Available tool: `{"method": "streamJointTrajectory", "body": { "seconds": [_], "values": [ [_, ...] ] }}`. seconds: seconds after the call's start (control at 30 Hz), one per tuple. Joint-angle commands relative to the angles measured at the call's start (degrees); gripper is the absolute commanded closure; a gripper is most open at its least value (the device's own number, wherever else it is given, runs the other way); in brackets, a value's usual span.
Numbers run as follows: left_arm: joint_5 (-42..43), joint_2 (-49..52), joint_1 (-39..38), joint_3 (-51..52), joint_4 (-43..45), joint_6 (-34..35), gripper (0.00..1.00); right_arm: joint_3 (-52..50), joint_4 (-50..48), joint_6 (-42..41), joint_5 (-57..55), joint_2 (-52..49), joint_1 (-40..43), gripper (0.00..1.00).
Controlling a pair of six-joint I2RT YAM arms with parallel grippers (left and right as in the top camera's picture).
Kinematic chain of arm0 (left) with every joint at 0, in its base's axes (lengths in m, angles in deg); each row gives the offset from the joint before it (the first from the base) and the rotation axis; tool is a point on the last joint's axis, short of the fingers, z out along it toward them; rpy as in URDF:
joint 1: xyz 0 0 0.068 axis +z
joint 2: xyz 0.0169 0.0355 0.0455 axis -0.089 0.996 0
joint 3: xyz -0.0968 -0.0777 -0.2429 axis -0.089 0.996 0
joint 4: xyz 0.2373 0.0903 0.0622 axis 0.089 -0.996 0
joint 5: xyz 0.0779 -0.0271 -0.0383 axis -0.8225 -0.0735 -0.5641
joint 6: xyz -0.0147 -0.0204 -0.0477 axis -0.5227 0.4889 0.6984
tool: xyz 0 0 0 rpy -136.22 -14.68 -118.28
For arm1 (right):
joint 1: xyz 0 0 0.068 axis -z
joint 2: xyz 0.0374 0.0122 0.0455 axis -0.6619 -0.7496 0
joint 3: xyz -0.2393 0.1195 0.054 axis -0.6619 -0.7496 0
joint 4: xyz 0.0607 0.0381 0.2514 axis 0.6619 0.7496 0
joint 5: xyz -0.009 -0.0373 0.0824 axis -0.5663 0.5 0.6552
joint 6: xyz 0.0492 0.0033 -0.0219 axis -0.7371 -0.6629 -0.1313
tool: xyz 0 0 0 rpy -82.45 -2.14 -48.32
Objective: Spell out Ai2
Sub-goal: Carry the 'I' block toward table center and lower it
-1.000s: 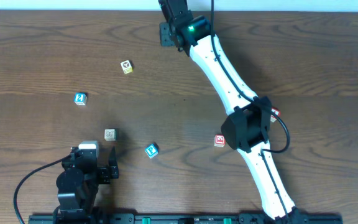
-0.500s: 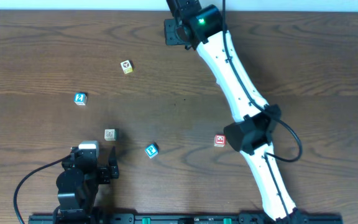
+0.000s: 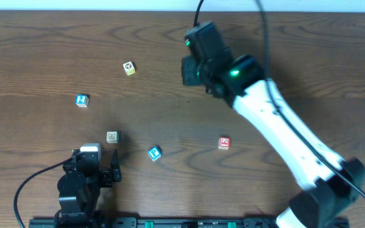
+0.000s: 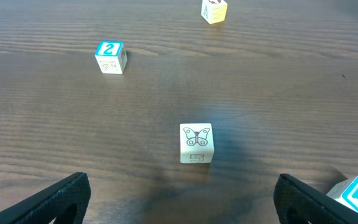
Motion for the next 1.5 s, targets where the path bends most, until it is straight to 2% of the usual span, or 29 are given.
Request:
{"method": "streamJointTrajectory", "body": {
  "seconds": [0.0,0.13,0.27,0.5,0.7,1.47],
  "values": [
    [0.4,-0.3,0.3,0.4,-0.1,0.4,0.05,-5.1,-3.3,-6.9,-0.5,-2.8,-1.6,0.99],
    [0.4,-0.3,0.3,0.4,-0.1,0.4,0.05,-9.8,-9.6,-8.6,-0.8,-5.4,-1.4,0.99],
    [0.4,-0.3,0.3,0.4,-0.1,0.4,0.05,-10.1,-10.4,-9.6,-2.5,-8.3,-1.5,0.99],
    [0.4,-0.3,0.3,0.4,-0.1,0.4,0.05,-10.1,-11.0,-17.2,-3.6,-12.6,-1.6,0.99],
    [0.4,-0.3,0.3,0.4,-0.1,0.4,0.05,-10.1,-11.1,-17.3,-3.6,-15.6,-2.7,0.99],
    [0.4,-0.3,0.3,0.4,-0.1,0.4,0.05,-10.1,-11.9,-13.6,-5.1,-16.8,-2.6,0.99]
  ]
}}
